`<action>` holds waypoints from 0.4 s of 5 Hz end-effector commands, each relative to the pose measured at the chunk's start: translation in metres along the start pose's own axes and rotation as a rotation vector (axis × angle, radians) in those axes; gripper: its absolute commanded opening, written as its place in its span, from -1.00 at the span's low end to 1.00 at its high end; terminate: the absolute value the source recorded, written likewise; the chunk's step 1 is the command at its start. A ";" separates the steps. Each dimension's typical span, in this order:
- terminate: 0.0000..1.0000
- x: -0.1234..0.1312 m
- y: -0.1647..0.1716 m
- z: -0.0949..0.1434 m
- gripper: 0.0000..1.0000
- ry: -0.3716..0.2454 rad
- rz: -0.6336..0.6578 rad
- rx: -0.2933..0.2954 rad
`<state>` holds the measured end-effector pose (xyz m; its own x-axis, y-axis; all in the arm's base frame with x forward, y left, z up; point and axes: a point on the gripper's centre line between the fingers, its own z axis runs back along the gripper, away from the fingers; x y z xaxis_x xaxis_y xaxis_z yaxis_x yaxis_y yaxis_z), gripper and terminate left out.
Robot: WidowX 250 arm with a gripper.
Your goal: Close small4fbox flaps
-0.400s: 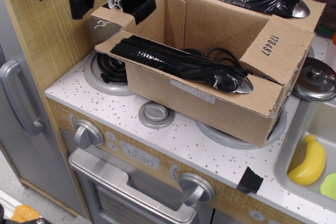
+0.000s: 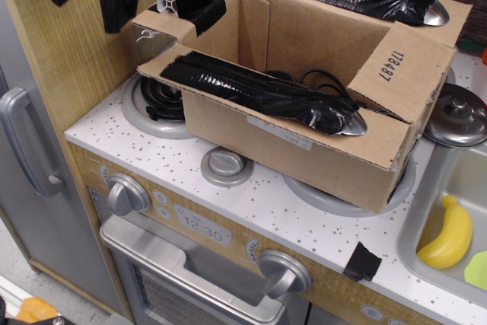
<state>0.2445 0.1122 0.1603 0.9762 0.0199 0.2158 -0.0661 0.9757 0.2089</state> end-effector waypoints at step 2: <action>-1.00 0.018 0.015 -0.026 1.00 -0.064 0.015 0.016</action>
<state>0.2657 0.1301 0.1321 0.9640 0.0389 0.2630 -0.0930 0.9761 0.1964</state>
